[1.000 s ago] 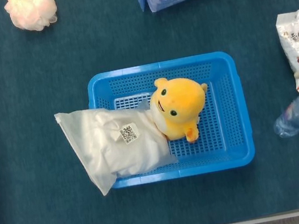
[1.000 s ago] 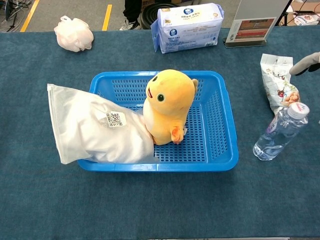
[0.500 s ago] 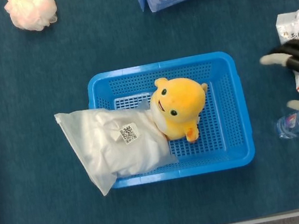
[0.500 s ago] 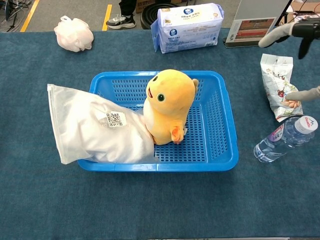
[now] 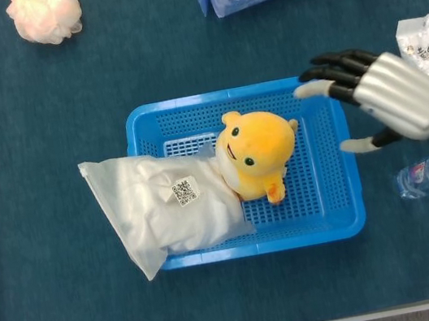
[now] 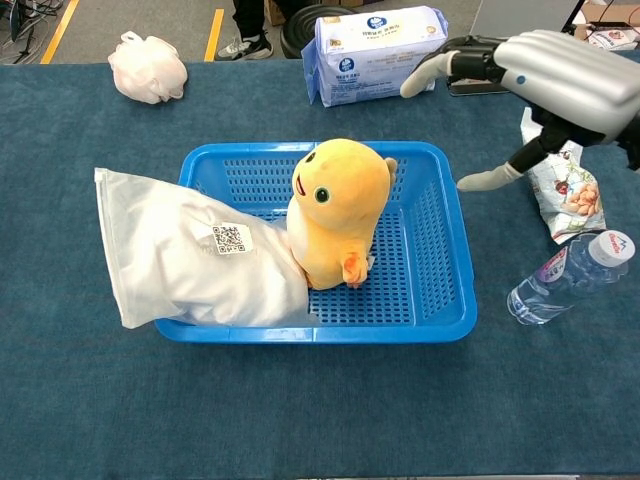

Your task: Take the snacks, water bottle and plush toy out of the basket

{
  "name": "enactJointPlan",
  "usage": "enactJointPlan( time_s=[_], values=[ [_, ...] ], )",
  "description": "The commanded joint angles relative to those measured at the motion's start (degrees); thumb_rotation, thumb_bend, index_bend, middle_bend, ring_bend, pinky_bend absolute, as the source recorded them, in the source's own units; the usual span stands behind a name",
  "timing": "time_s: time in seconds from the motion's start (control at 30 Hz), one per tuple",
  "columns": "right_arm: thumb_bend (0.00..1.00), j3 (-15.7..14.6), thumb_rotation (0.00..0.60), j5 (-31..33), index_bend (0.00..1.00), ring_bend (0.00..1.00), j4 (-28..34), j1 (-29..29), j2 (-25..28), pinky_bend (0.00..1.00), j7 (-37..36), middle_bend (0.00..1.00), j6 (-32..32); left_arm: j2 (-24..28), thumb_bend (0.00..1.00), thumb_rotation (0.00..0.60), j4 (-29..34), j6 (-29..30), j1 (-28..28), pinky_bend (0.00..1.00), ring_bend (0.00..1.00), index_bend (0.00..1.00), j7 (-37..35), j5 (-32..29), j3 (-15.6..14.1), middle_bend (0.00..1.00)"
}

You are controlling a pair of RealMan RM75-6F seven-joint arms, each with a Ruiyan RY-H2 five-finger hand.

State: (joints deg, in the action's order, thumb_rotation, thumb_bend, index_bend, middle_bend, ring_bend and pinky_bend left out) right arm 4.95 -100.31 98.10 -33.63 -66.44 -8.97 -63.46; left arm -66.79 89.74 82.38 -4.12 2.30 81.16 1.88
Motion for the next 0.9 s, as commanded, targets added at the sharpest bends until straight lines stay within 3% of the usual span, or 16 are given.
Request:
enactJointPlan(
  time_s=[0.03, 0.47, 0.9],
  values=[
    [0.00, 0.21, 0.600, -0.42, 0.25, 0.14, -1.96, -2.83, -1.96, 0.24, -3.33, 0.23, 2.23, 0.06, 0.25, 0.600, -0.19, -0.03, 0.12, 0.52, 0.33, 0.43, -0.30, -0.06, -0.06, 0.38],
    [0.00, -0.55, 0.600, 0.61, 0.25, 0.03, -5.23, -8.51, -4.92, 0.24, -8.41, 0.11, 7.12, -0.14, 0.25, 0.600, -0.94, 0.24, 0.59, 0.52, 0.33, 0.43, -1.35, 0.03, -0.14, 0.38],
    [0.00, -1.19, 0.600, 2.49, 0.23, 0.02, -12.63, -12.14, -10.52, 0.23, -14.07, 0.09, 9.03, -0.34, 0.25, 0.600, -1.91, 0.20, 1.13, 0.52, 0.33, 0.43, -2.69, -0.31, -0.20, 0.38]
  ],
)
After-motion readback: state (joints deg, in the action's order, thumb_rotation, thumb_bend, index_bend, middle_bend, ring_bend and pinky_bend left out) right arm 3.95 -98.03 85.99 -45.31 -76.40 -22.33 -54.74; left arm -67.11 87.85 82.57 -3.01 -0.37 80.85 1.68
